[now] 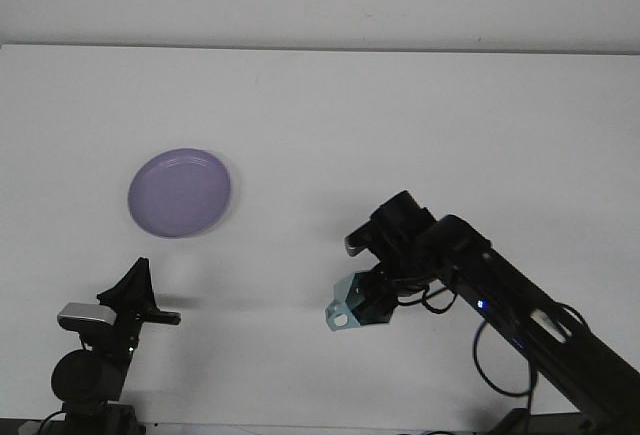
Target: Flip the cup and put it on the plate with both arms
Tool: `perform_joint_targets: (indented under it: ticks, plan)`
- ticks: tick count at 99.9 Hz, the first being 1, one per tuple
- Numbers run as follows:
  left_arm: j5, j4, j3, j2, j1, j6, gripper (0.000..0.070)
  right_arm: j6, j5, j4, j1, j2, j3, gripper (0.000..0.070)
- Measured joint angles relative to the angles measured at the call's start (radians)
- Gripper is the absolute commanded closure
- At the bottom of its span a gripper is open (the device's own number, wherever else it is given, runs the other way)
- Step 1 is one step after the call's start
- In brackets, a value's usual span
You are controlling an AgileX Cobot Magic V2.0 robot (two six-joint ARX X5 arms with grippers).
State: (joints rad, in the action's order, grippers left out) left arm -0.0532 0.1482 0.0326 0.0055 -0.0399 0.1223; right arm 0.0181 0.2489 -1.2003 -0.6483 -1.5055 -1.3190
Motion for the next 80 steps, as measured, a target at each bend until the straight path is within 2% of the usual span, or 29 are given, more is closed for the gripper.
perform_joint_targets:
  ticks: [22,44,65,70,80]
  plan:
    - [0.000,0.000,0.000,0.000,0.000,0.000,0.0688,-0.048,-0.030,-0.062,-0.038,-0.205,-0.080,0.0694]
    - [0.000,0.000,0.000,0.000,0.000,0.000,0.0688,-0.068,-0.033,-0.074,-0.038,-0.268,-0.081,0.0693]
    - [0.000,0.000,0.000,0.000,0.000,0.000,0.0688,-0.100,0.009,-0.076,-0.038,-0.268,-0.081,0.0679]
    - [0.000,0.000,0.000,0.000,0.000,0.000,0.0688,-0.105,0.009,-0.076,-0.038,-0.268,-0.081,0.0652]
    - [0.000,0.000,0.000,0.000,0.000,0.000,0.0688,-0.115,0.009,-0.076,-0.040,-0.268,-0.081,0.0531]
